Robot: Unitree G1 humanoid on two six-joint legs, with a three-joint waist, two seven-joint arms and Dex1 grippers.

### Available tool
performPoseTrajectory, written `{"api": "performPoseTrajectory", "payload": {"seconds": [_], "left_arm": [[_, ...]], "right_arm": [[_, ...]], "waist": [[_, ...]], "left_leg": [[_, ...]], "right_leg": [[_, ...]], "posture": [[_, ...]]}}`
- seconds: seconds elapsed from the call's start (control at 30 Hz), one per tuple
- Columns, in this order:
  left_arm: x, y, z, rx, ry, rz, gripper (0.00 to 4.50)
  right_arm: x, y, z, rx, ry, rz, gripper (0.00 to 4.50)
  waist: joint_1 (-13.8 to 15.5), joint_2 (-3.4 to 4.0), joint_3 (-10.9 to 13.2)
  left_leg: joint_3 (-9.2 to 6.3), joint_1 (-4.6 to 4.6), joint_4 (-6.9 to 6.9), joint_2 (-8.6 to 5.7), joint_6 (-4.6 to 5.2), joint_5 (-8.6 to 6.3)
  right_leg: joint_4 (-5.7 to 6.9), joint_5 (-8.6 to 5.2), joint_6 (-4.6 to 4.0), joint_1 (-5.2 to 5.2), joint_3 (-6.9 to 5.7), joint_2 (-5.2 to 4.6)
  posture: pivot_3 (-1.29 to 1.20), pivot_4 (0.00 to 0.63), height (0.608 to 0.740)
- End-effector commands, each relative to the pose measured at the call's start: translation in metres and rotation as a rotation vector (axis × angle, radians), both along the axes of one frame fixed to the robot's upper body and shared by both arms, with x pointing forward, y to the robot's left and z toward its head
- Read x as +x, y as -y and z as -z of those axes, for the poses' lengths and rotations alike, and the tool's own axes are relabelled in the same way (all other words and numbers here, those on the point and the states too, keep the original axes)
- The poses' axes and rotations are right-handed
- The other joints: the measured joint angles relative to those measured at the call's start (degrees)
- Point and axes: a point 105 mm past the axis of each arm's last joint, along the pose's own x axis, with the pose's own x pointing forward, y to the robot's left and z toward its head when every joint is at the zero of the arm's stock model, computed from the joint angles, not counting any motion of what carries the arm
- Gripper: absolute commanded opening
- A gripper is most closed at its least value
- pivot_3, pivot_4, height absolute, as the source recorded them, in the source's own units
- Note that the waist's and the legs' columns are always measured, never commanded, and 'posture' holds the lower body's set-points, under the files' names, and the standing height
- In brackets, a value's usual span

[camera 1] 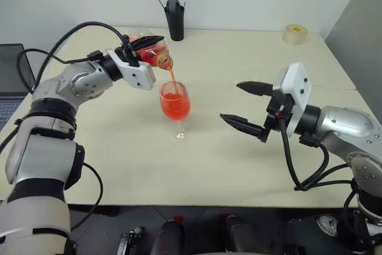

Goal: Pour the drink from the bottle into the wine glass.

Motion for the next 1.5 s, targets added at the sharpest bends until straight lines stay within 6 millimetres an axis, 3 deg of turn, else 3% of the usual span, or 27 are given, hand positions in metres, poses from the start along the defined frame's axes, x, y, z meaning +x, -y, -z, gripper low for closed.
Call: {"api": "performPoseTrajectory", "payload": {"seconds": [0.03,0.33,0.5,0.63,0.8,0.97,1.17,1.3,1.5], "left_arm": [[0.003,-0.013,-0.017,-0.232,-0.065,-0.011,1.08],[0.007,-0.045,0.001,-0.756,-0.37,-0.015,1.08],[0.009,-0.084,0.036,-1.124,-0.502,-0.173,1.08],[0.001,-0.11,0.072,-1.254,-0.539,-0.321,1.08],[-0.005,-0.127,0.096,-1.327,-0.542,-0.435,1.08],[-0.008,-0.133,0.117,-1.392,-0.562,-0.49,2.67],[-0.011,-0.135,0.115,-1.394,-0.544,-0.502,4.46],[-0.019,-0.142,0.112,-1.384,-0.526,-0.523,4.46],[-0.038,-0.136,0.101,-1.285,-0.576,-0.448,4.46]], "right_arm": [[-0.008,-0.004,-0.012,0.008,0.045,-0.033,4.5],[-0.001,-0.009,-0.015,-0.016,0.063,-0.065,4.5],[-0.005,-0.015,-0.017,-0.021,0.042,-0.13,4.5],[-0.005,-0.02,-0.013,-0.052,0.002,-0.153,4.5],[-0.002,-0.025,-0.014,-0.062,0.012,-0.173,4.5],[-0.002,-0.029,-0.015,-0.063,0.018,-0.192,4.5],[0.001,-0.028,-0.016,-0.076,0.021,-0.194,4.5],[0.002,-0.029,-0.015,-0.075,0.021,-0.199,4.5],[0.001,-0.03,-0.013,-0.068,0.011,-0.219,4.5]], "waist": [[-0.09,0.01,0.0],[-0.34,0.01,-0.01],[-0.32,0.02,-0.02],[-0.24,0.01,-0.02],[-0.05,-0.01,-0.04],[0.12,-0.02,-0.04],[0.02,-0.02,-0.05],[-0.12,-0.01,-0.05],[-0.05,-0.01,-0.05]], "left_leg": [[0.0,0.0,0.02,0.02,0.0,0.0],[-0.17,-0.04,0.26,0.17,0.02,-0.01],[-0.25,-0.04,0.31,0.22,0.22,-0.13],[-0.31,-0.03,0.32,0.22,0.23,-0.13],[-0.35,-0.06,0.33,0.17,0.24,-0.14],[-0.32,-0.07,0.32,0.11,0.24,-0.14],[-0.33,-0.06,0.31,0.13,0.24,-0.14],[-0.31,-0.03,0.29,0.15,0.24,-0.14],[-0.32,-0.03,0.28,0.16,0.24,-0.14]], "right_leg": [[0.01,0.0,0.0,0.0,0.0,0.0],[0.09,-0.01,-0.02,0.0,0.0,0.03],[0.11,-0.01,-0.02,0.0,0.02,-0.01],[0.11,-0.01,-0.02,0.0,0.01,-0.19],[0.09,-0.01,-0.02,0.0,-0.03,-0.26],[0.06,-0.01,-0.01,0.02,-0.04,-0.36],[0.07,-0.01,-0.01,0.02,-0.04,-0.35],[0.09,-0.01,-0.01,0.02,-0.02,-0.35],[0.08,-0.01,-0.01,0.02,-0.02,-0.36]], "posture": [[0.0,0.15,0.74],[0.0,0.15,0.74],[0.0,0.15,0.74],[0.0,0.15,0.74],[0.0,0.15,0.74],[0.0,0.15,0.74],[0.0,0.15,0.74],[0.0,0.15,0.74],[0.0,0.15,0.74]]}}
